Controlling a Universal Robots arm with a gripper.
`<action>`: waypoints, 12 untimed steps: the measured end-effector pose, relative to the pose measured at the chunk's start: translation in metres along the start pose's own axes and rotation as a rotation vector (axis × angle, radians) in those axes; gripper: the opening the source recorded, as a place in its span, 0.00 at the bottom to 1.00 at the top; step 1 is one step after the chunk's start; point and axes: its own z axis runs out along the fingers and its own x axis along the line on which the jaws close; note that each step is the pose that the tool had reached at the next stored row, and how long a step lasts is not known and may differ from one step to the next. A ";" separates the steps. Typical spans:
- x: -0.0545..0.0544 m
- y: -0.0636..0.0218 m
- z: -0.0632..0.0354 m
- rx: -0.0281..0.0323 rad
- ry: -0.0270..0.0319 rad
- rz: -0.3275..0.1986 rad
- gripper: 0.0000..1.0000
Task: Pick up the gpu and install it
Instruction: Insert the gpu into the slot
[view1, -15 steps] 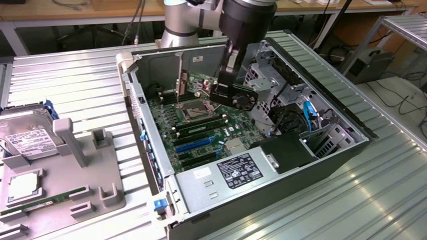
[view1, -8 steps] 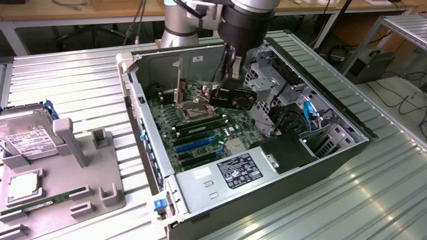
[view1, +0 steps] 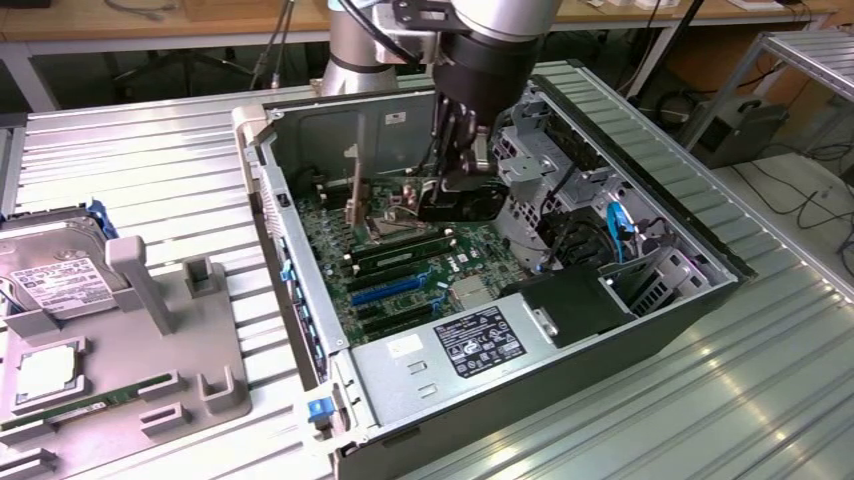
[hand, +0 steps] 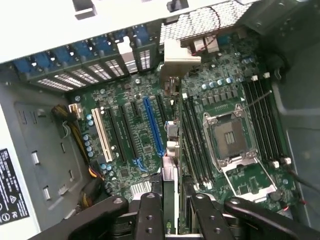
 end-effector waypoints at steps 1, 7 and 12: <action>0.000 -0.0001 0.0010 -0.0005 0.0008 -0.019 0.26; 0.000 -0.0002 0.0044 -0.0007 0.0059 -0.142 0.26; 0.002 0.0010 0.0066 -0.0004 0.0062 -0.177 0.26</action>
